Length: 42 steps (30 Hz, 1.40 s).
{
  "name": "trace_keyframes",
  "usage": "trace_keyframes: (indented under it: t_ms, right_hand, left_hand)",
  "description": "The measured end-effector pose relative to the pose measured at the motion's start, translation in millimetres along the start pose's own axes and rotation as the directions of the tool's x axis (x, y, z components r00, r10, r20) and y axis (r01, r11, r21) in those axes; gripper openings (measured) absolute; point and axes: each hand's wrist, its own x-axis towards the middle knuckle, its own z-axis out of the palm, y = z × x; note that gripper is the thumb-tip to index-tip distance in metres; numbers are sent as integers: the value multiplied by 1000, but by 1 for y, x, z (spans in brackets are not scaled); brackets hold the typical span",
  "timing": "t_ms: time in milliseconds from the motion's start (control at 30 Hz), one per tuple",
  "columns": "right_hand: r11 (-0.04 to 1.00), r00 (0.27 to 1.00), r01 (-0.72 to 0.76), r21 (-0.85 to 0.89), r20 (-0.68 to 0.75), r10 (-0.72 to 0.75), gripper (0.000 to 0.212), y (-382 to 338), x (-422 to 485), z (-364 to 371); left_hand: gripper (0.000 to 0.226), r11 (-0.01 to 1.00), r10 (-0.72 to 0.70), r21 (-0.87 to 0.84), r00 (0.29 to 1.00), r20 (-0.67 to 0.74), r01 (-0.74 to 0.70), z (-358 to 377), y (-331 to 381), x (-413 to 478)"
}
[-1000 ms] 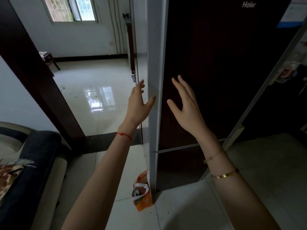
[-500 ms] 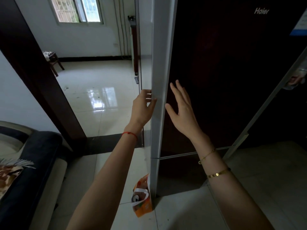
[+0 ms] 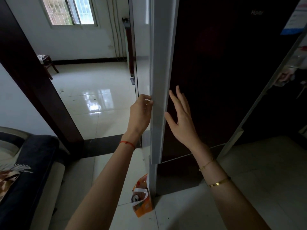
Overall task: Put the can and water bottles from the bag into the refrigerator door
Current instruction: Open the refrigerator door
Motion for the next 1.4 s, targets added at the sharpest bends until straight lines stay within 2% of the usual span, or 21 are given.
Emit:
trace_keyframes:
  t_ms: [233, 433, 733, 933, 1033, 1200, 1400]
  right_hand:
    - [998, 997, 13, 62, -78, -8, 59, -11, -49, -31]
    - [994, 979, -1, 110, -202, 24, 51, -24, -90, -59]
    - [997, 882, 10, 71, -470, 24, 49, -23, -141, -101]
    - [994, 858, -55, 98, -505, 97, 57, -21, -175, -132]
    - [992, 820, -82, 97, -558, 122, 58, -22, -191, -144]
    - [989, 746, -115, 89, -650, 145, 54, -19, -213, -164]
    - [987, 713, -122, 107, -683, 162, 44, -2, -242, -201]
  left_hand:
    - [11, 988, 121, -104, 991, 51, -115, -3, 20, -54]
    - [17, 963, 245, -149, 961, 127, -226, 0, 38, -94]
    - [18, 872, 455, -311, 859, 233, -378, 20, 79, -137]
    - [16, 812, 547, -396, 797, 257, -430, 42, 110, -162]
    - [13, 791, 569, -427, 784, 248, -439, 53, 123, -176]
    - [23, 758, 612, -463, 746, 262, -460, 79, 141, -201]
    - [39, 708, 673, -521, 679, 294, -476, 111, 171, -232]
